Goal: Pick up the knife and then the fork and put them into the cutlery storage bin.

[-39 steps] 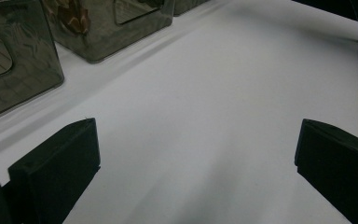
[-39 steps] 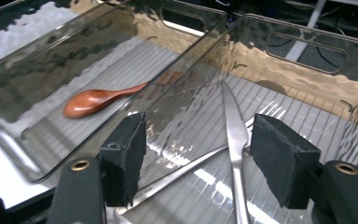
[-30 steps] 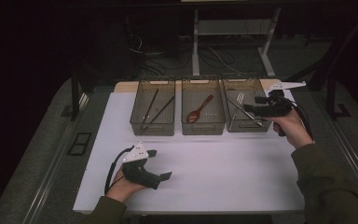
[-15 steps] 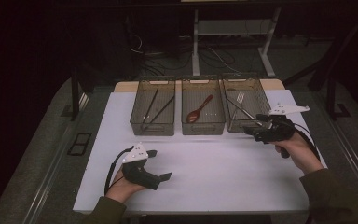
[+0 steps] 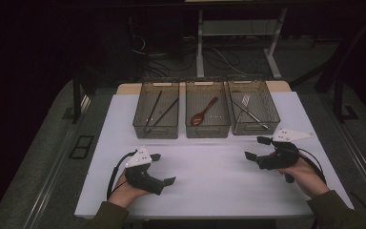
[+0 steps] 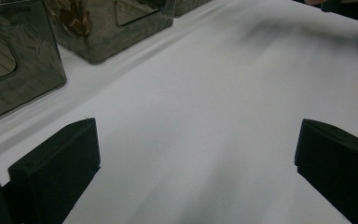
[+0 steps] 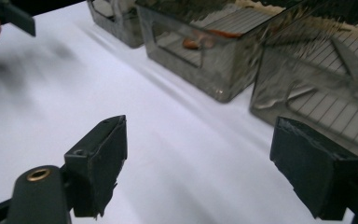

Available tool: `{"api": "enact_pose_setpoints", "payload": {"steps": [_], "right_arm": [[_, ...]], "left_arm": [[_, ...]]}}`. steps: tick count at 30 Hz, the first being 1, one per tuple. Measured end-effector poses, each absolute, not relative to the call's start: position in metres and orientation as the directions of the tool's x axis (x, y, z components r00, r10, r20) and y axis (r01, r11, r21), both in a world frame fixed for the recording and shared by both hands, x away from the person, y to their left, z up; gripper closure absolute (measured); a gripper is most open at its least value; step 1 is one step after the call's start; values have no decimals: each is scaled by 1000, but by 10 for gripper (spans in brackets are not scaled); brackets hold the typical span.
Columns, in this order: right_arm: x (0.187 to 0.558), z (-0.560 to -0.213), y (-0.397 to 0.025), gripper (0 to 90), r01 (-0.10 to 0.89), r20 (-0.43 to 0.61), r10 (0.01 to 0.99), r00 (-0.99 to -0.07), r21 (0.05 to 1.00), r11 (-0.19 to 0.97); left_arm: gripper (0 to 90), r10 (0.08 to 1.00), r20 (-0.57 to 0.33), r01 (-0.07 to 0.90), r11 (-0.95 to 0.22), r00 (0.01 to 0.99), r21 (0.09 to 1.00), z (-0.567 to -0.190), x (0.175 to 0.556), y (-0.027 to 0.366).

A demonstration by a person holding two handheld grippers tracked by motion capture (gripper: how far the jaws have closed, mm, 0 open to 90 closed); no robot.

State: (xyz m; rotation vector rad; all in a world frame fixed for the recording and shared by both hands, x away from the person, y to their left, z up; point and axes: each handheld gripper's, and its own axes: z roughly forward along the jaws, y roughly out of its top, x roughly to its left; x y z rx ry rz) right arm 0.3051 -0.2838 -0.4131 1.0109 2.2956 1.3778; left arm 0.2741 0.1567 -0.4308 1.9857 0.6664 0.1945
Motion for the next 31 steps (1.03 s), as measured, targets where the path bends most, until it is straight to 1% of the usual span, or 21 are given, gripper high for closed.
{"api": "enact_pose_setpoints", "payload": {"steps": [4, 12, 20, 25, 31], "right_arm": [[294, -421, -285, 181, 415, 105, 685, -721, 857, 305], [277, -435, -292, 181, 441, 139, 697, -703, 855, 275], [263, -444, -299, 181, 460, 154, 691, -707, 842, 282], [260, -444, -298, 181, 449, 144, 677, -722, 842, 299], [260, -444, -299, 180, 451, 148, 680, -719, 843, 293]], "left_arm": [[0, 531, -139, 369, -357, 836, 858, -430, 274, 156], [0, 530, -134, 363, -357, 838, 861, -429, 274, 156], [0, 528, -133, 362, -359, 839, 860, -429, 273, 156], [0, 527, -132, 361, -360, 839, 860, -429, 273, 156], [0, 525, -129, 357, -360, 841, 862, -429, 273, 156]]}}
